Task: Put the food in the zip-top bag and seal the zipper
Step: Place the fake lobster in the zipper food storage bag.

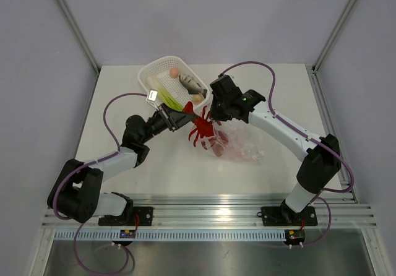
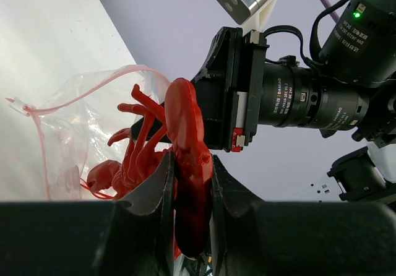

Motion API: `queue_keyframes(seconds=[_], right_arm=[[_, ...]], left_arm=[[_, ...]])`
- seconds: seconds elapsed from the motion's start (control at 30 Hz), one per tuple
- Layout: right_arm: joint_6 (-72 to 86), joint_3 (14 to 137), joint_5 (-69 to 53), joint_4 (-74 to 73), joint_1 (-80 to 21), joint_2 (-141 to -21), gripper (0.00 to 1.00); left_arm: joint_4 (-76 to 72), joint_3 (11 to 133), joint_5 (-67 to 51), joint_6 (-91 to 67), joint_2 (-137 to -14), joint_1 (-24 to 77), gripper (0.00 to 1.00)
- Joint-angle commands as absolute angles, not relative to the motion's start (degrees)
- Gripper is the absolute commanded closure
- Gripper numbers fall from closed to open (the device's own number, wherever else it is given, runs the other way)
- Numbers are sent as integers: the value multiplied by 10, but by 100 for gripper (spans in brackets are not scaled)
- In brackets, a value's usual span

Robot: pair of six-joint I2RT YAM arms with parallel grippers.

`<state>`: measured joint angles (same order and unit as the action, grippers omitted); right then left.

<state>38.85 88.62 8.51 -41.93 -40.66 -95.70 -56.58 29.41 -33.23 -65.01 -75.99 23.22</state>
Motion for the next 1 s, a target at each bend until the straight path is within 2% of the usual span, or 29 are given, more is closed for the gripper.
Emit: queue_keyframes(seconds=[0.0, 0.37, 0.97], right_arm=[[388, 918, 97, -374, -403, -956, 100], [371, 884, 48, -309, -404, -926, 100], [359, 881, 11, -301, -409, -903, 100]], left_arm=[[-596, 295, -410, -638, -759, 240, 100], [-555, 332, -455, -620, -808, 241, 100], [-497, 408, -433, -616, -846, 256, 100]])
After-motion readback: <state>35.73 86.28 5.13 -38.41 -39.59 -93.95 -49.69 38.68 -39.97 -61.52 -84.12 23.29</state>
